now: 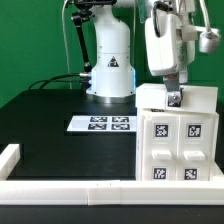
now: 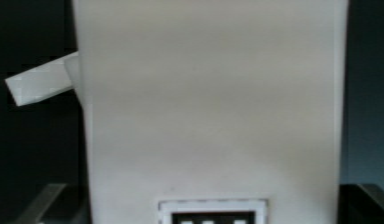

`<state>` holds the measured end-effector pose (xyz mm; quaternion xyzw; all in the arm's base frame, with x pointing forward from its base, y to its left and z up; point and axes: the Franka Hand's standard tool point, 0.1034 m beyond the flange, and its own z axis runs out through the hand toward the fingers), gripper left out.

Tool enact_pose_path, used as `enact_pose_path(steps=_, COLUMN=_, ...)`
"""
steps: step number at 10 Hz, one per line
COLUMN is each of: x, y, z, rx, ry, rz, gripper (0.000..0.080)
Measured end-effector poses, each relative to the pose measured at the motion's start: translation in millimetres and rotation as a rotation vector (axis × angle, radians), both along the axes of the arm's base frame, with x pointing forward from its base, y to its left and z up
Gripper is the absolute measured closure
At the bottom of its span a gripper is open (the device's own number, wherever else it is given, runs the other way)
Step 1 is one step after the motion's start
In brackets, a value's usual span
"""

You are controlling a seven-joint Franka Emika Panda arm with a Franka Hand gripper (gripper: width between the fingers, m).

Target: Assemble cabinet

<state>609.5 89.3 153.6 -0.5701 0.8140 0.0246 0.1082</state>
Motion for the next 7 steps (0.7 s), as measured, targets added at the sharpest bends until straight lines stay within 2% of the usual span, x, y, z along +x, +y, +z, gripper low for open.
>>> enact_pose_path(steps=1, x=-0.2, y=1.4, z=0.3, rx=0.0, ry=-0.004, rz=0.019, gripper=0.0161)
enact_pose_path(steps=2, x=-0.2, y=2.1, z=4.4, rx=0.002, ry=-0.013, rz=0.042, gripper=0.0031)
enact_pose_path(steps=5, x=-0.9, y=8.5, z=21.2, rx=0.02, ry=-0.04, rz=0.061, gripper=0.0002)
enact_pose_path(steps=7, x=-1.0, y=9.8, z=21.7, rx=0.013, ry=-0.05, rz=0.111, gripper=0.0002)
